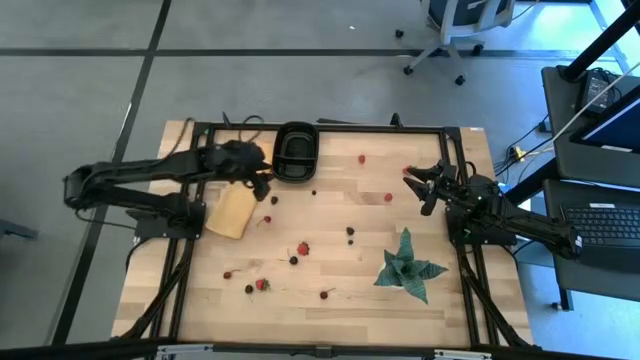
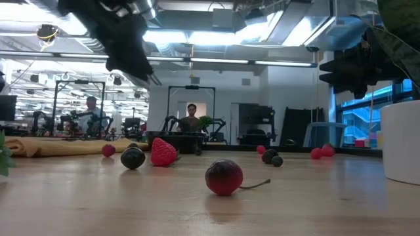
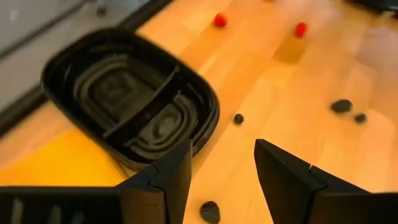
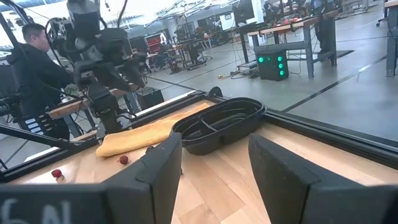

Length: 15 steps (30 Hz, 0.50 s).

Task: Pick and placing Produce into tupperware
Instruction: Put the top blackberry into the black bin

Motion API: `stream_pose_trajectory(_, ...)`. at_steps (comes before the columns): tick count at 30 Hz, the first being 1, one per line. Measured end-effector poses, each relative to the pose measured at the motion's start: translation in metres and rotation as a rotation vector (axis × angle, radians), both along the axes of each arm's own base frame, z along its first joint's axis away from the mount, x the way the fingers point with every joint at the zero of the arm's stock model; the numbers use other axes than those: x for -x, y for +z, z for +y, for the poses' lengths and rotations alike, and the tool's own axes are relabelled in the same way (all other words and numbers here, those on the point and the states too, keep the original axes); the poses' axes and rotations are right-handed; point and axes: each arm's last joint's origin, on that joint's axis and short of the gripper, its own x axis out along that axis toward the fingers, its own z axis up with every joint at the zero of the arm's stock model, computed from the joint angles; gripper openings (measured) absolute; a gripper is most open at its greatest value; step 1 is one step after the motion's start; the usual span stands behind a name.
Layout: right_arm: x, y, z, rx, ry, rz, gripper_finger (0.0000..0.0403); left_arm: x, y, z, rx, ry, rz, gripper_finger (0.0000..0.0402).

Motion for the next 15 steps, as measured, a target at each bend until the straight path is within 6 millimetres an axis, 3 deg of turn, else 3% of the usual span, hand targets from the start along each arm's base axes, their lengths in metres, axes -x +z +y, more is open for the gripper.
stream_pose_trajectory(5,0.000,0.000,0.000,-0.001,0.000,-0.001,0.0188,-0.022,-0.003,0.007,0.118,0.111,0.014,0.0166)
stream_pose_trajectory(9,0.000,0.000,0.000,-0.002,0.001,-0.001,0.0188,-0.029,-0.017,0.009,0.195,0.179,0.062,0.0166)
stream_pose_trajectory(15,0.000,0.000,0.000,-0.002,0.002,-0.001,0.0188,-0.037,-0.034,0.007,0.279,0.132,0.150,0.0166)
